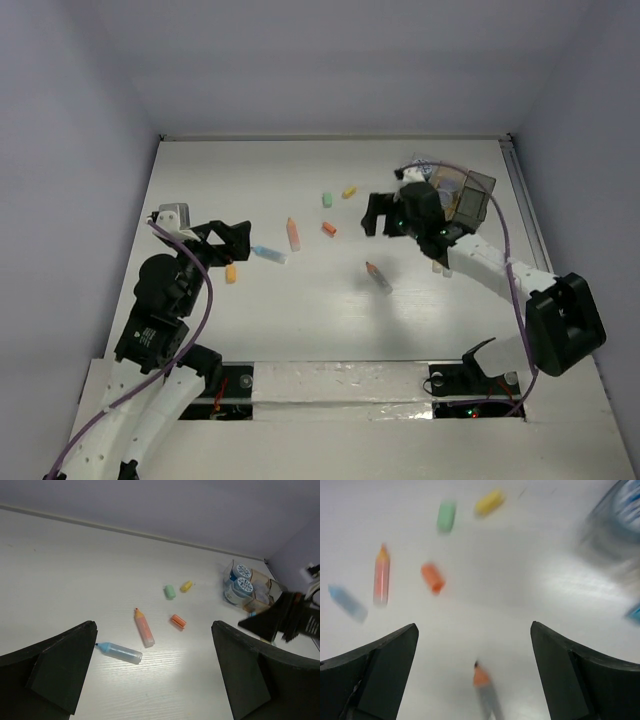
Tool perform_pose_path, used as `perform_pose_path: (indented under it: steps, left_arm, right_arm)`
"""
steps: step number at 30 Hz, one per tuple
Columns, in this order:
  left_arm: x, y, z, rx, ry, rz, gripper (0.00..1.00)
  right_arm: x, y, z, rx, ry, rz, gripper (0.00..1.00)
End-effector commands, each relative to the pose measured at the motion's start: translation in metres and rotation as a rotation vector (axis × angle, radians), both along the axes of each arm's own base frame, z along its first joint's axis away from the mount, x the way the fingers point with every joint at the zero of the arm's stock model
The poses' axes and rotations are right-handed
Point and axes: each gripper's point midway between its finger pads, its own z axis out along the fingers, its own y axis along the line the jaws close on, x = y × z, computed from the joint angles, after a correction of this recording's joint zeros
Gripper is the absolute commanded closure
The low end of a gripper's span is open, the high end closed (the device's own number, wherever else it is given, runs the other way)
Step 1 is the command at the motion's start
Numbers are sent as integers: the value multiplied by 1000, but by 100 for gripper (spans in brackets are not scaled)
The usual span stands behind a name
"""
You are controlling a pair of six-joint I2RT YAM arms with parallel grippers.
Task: Sort the stationery into containers
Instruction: Pick up the pen from the center of the board.
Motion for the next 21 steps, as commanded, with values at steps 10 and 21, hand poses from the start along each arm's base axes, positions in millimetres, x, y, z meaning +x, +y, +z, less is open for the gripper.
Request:
perform_pose_path:
  steps: [10,21]
  left_arm:
    - [6,-32,-10,-30,38,-140,1]
    - [4,-37,-13,-17,48,-173,4]
  right_arm:
    - [-109,10,-106,-172,390,146,16]
    - [-98,27,-136,-279,490,200,20]
